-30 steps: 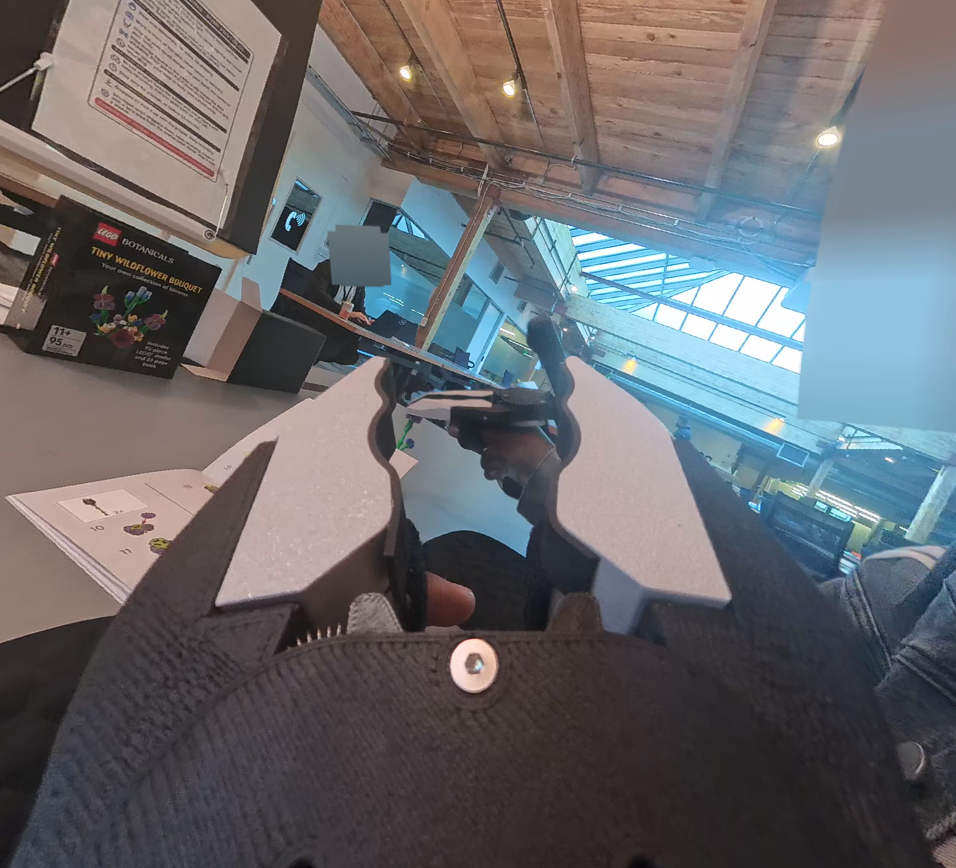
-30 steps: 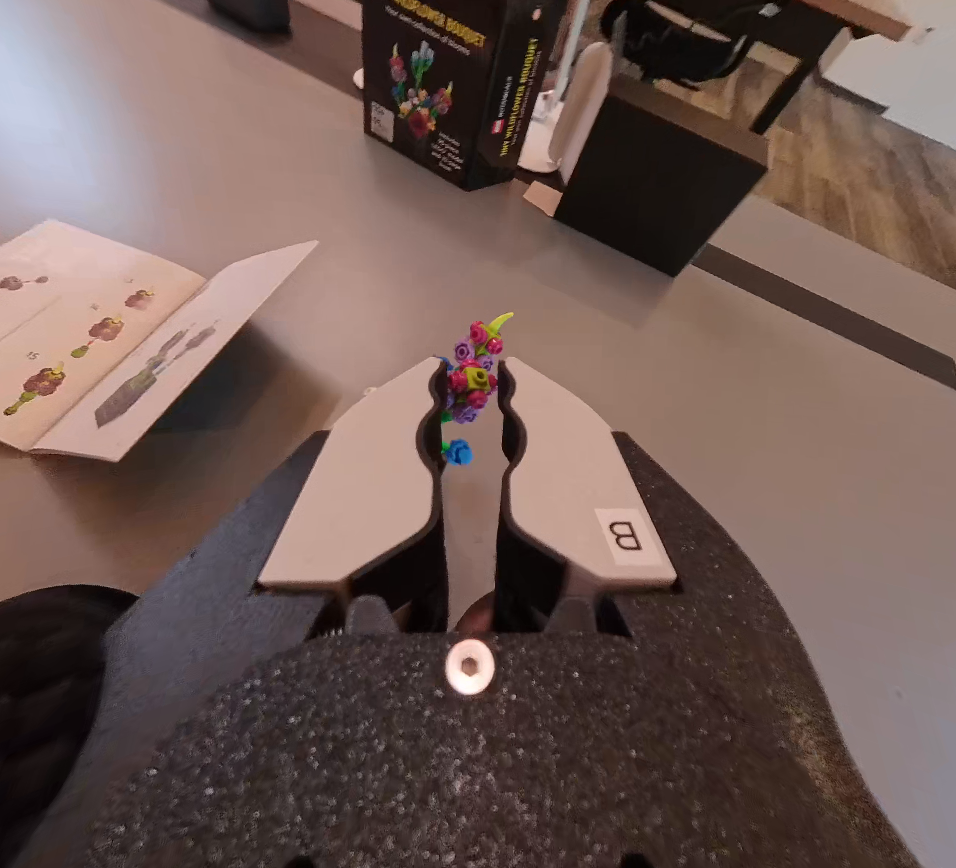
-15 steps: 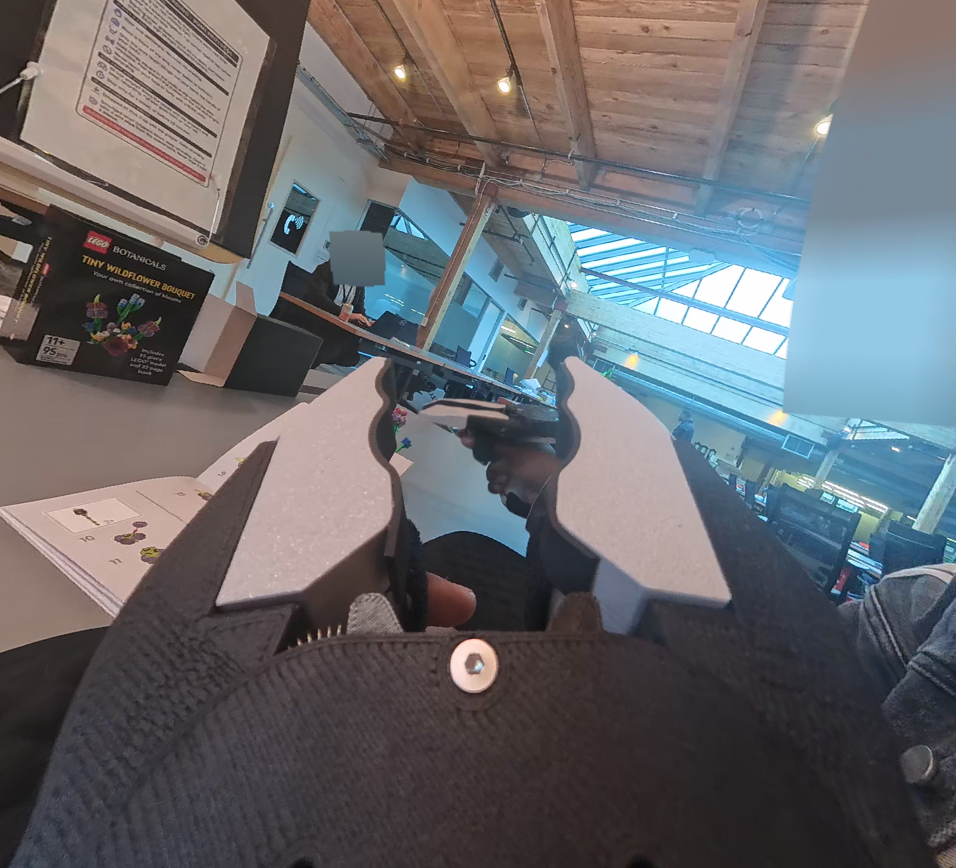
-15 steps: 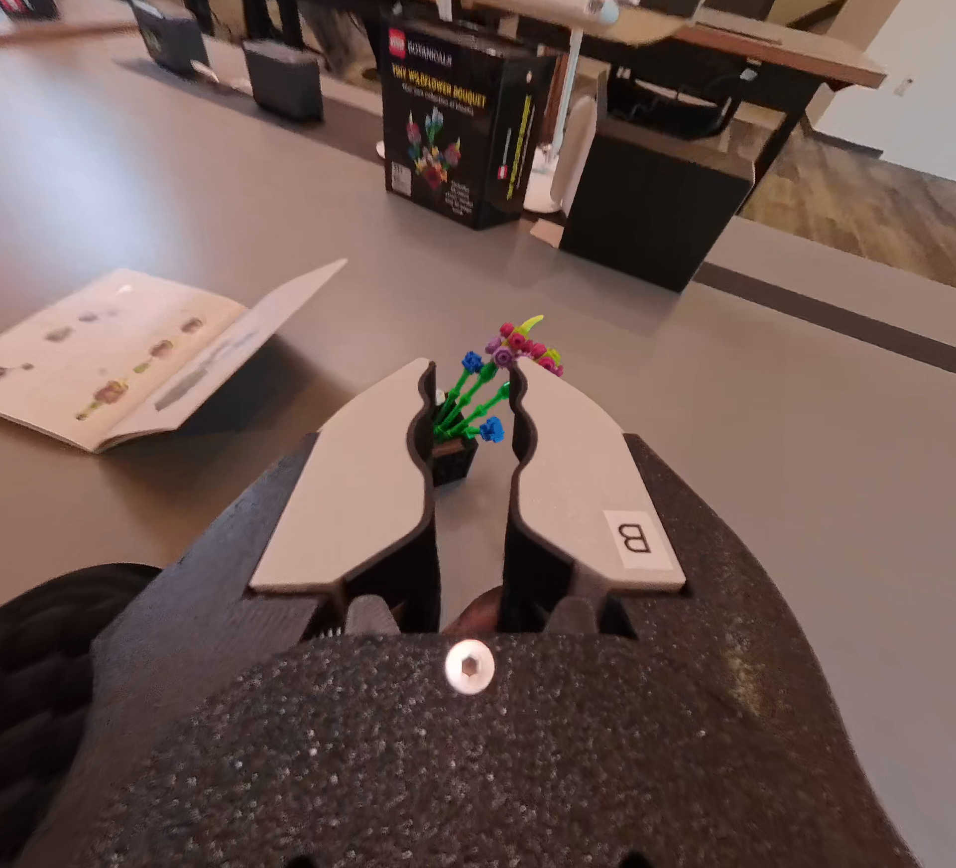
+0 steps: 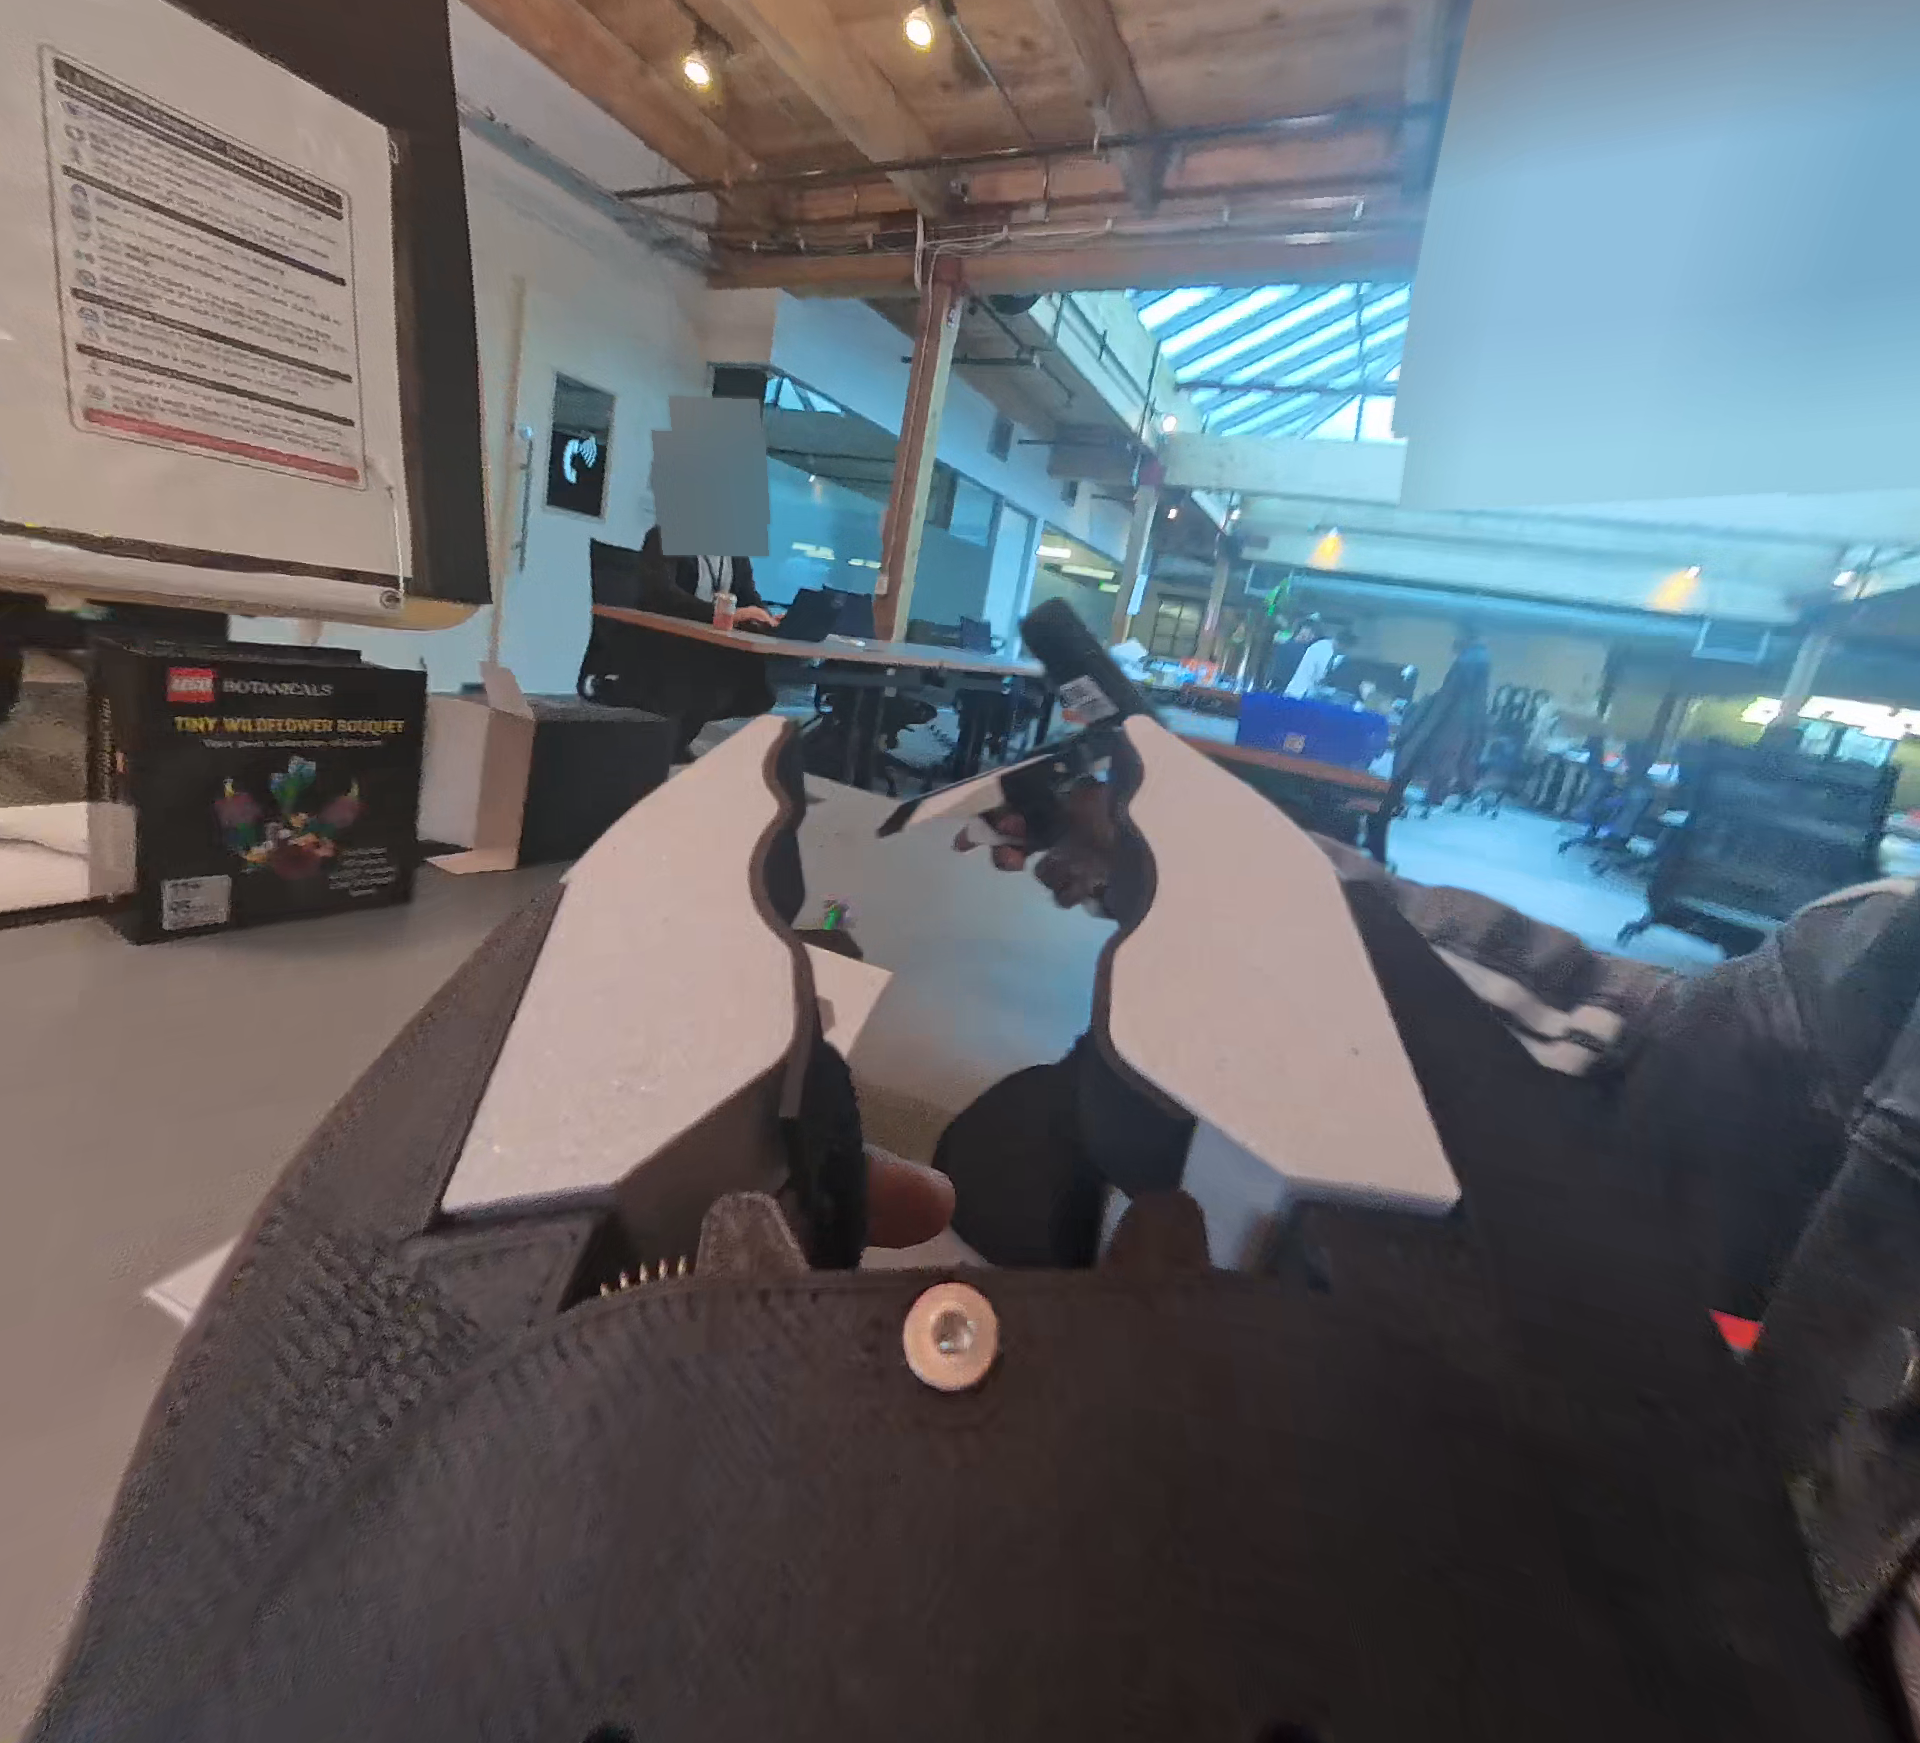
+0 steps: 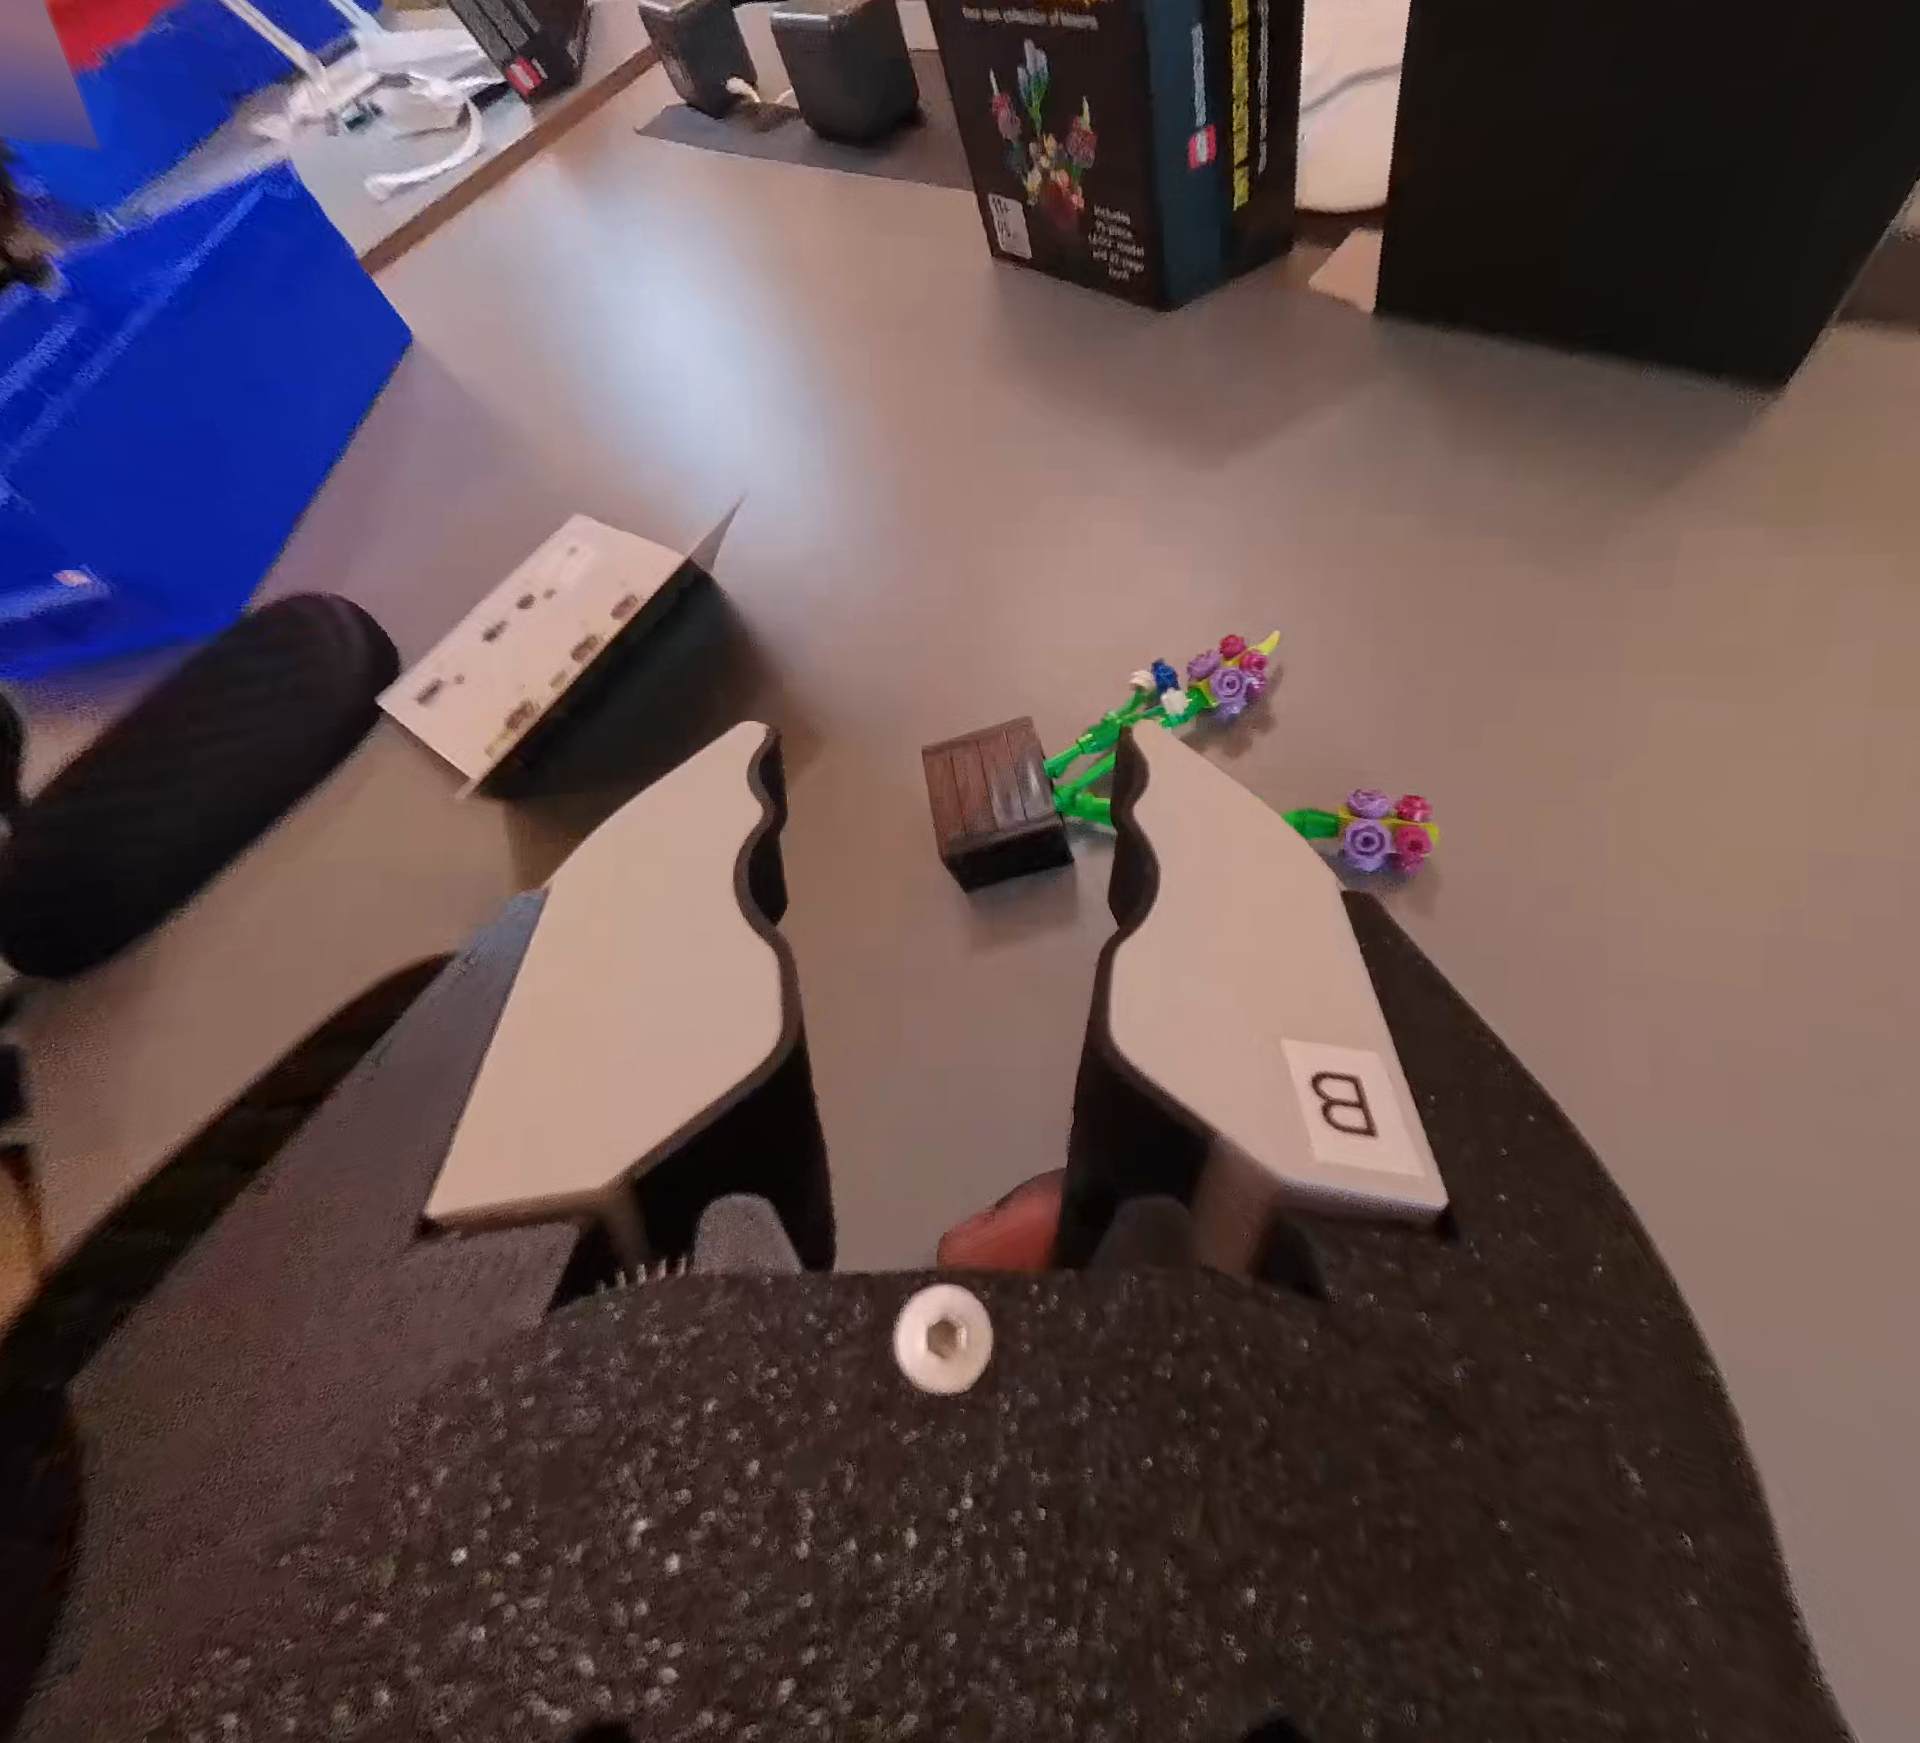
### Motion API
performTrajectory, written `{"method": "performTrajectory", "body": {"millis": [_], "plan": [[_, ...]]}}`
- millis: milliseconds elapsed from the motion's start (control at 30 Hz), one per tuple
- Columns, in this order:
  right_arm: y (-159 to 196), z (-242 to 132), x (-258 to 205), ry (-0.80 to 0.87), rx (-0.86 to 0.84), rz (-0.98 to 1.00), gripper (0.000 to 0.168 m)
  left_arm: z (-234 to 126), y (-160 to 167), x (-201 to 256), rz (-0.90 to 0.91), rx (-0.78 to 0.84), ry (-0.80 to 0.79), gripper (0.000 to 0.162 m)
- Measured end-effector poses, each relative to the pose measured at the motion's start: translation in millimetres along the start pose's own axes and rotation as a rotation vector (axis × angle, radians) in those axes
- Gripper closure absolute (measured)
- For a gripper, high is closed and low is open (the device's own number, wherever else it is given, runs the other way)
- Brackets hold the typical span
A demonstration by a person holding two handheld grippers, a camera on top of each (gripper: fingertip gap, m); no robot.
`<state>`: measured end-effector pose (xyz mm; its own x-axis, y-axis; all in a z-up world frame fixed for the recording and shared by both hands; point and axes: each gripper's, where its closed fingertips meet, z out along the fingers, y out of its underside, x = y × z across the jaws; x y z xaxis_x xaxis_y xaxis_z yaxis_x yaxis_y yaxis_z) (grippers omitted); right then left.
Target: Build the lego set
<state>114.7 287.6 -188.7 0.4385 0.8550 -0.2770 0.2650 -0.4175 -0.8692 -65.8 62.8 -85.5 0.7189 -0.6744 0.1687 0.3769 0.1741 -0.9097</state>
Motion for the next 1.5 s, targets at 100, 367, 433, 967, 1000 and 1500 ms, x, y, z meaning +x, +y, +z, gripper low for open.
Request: {"method": "performTrajectory", "body": {"millis": [100,367,433,967,1000,1500], "plan": [[17,-8,-6,0.025,0.003,-0.096,0.105,21,13,-4,-0.011,-0.105,0.049,0.107],[15,-12,-34,-0.01,0.256,-0.22,0.08,63,53,-19,0.111,-0.298,0.054,0.086],[17,-5,-50,-0.062,0.235,-0.236,0.08,66,61,-21,0.145,-0.336,0.048,0.085],[74,128,-123,-0.129,-0.409,-0.418,0.105,87,71,-53,0.19,-0.541,0.02,0.089],[71,135,-125,-0.118,-0.403,-0.433,0.11,89,70,-54,0.195,-0.541,0.018,0.089],[35,63,-86,-0.035,-0.184,-0.23,0.116,60,70,-140,0.316,-0.722,-0.285,0.117]]}}
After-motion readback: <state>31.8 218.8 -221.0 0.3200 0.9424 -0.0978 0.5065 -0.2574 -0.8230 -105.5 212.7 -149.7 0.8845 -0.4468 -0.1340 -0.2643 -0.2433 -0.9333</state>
